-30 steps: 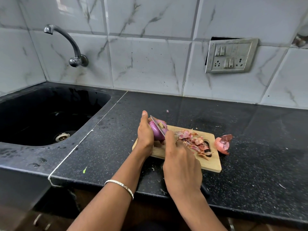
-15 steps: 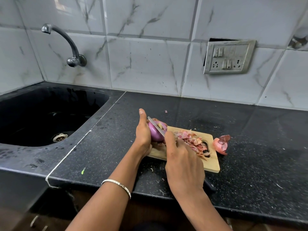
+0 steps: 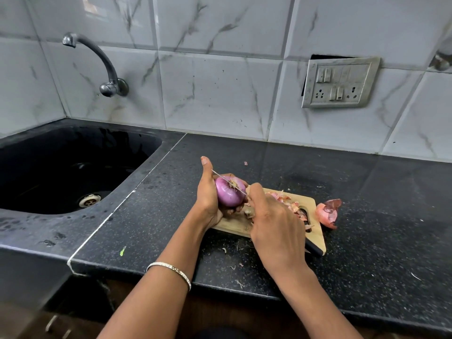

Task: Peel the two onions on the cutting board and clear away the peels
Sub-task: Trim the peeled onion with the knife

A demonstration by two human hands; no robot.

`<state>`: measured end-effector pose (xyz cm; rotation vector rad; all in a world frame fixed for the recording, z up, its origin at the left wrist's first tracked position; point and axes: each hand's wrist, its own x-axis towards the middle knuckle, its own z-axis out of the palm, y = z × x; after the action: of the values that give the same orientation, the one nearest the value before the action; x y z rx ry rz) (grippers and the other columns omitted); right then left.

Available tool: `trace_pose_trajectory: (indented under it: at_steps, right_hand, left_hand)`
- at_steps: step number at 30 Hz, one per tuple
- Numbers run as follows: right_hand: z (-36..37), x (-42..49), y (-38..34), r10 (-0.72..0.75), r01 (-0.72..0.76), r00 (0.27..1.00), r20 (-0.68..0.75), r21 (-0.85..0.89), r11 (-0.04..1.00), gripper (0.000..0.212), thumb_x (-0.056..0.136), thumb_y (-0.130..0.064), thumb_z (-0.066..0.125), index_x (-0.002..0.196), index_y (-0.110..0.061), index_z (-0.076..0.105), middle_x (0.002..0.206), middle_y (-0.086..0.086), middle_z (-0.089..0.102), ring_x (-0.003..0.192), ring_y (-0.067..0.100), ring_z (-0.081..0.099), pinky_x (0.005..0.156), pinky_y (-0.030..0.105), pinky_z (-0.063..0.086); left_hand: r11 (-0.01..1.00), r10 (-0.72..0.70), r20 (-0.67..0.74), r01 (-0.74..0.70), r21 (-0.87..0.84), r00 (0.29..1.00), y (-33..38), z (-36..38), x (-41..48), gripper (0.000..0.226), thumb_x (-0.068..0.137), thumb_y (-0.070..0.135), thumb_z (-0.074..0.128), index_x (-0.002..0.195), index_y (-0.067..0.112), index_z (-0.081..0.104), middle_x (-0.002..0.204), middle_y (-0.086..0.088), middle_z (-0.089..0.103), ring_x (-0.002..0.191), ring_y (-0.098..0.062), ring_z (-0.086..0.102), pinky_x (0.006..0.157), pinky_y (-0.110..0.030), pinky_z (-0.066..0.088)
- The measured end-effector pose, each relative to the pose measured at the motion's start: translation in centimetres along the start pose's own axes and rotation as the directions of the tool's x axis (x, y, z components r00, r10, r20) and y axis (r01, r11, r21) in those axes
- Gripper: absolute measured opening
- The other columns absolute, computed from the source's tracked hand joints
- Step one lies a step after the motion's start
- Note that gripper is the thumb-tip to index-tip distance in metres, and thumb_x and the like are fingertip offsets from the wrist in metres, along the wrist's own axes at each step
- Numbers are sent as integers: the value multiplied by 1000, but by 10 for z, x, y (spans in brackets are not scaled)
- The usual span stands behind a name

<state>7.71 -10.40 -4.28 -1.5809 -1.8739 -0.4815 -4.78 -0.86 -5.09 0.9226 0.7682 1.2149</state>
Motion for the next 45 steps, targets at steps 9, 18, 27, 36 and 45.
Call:
trace_pose_trajectory:
  at_steps: [9,18,27,36,45]
  right_hand:
    - [0,9,7,170,-176,983,74,77,981,23,94,-6,55,104,-21,41,60,-11,46,43,10,32,40,25,17]
    - [-2,14,30,207,-286,956,209,498,819,10,98,-27,60,91,-25,52,68,-6,65,64,15,60,57,36,46]
    - [6,40,12,182,-292,956,231,685,667,26,72,-36,90,95,-29,81,88,-12,73,80,7,70,77,38,56]
    - [12,39,6,275,-344,938,209,644,684,12,77,-26,86,85,-24,77,76,-12,70,72,6,64,69,28,49]
    - [8,38,-6,99,-180,968,231,364,914,5,98,-20,59,97,-15,60,97,-4,48,84,17,51,71,31,39]
  left_hand:
    - [1000,-21,-4,21,-6,1000,1,-2,-3,108,87,87,15,74,-7,67,60,-20,63,46,-26,62,44,-26,52]
    - [995,65,-24,-63,75,998,-3,-1,-3,105,89,84,14,67,-3,68,64,-22,65,53,-29,64,58,-31,58]
    - [997,53,-13,-53,54,999,-8,-4,0,125,79,94,33,116,-23,56,113,-44,62,95,-42,62,89,-46,52]
    - [985,85,-33,-79,156,996,-9,-5,3,127,73,96,31,104,-25,56,104,-33,58,89,-41,53,73,-38,49]
    - [989,109,-10,-108,104,994,-8,0,-2,98,94,77,11,93,-7,63,62,-9,66,49,-14,61,49,-20,49]
